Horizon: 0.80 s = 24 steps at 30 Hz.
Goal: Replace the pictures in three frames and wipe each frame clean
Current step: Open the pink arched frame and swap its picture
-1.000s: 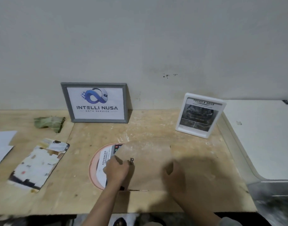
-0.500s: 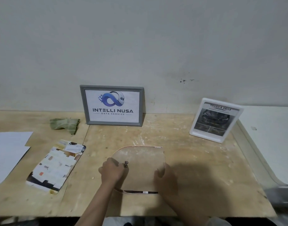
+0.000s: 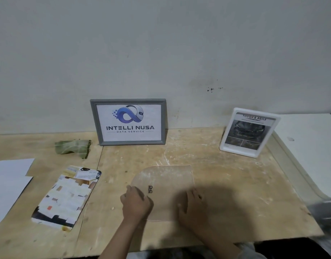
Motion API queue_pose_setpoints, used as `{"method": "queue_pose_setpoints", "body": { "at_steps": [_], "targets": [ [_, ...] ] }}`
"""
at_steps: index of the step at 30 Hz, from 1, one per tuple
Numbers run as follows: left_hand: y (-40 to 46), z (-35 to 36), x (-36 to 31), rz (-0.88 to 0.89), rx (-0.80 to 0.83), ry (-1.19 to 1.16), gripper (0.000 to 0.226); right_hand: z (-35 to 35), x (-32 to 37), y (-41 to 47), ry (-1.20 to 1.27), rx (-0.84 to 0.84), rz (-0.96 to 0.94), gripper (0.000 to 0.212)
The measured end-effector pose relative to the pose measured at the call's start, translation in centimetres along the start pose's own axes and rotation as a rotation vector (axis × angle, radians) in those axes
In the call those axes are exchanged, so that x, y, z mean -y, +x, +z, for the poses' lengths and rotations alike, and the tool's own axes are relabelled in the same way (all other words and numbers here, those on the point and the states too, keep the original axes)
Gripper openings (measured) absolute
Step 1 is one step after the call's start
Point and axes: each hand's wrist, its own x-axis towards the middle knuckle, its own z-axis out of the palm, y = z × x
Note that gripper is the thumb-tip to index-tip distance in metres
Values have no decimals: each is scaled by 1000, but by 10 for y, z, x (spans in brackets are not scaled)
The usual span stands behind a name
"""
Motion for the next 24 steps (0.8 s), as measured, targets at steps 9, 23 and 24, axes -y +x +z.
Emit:
{"method": "queue_pose_setpoints", "body": {
  "at_steps": [9,23,24],
  "targets": [
    [-1,2,2,88,123,328,70,9,0,-10,-183,26,-44,62],
    [21,-9,-6,233,282,462,88,8,0,33,-185,37,-174,73],
    [24,-10,-5,269,316,480,93,8,2,38,-185,33,-196,76]
  ]
}}
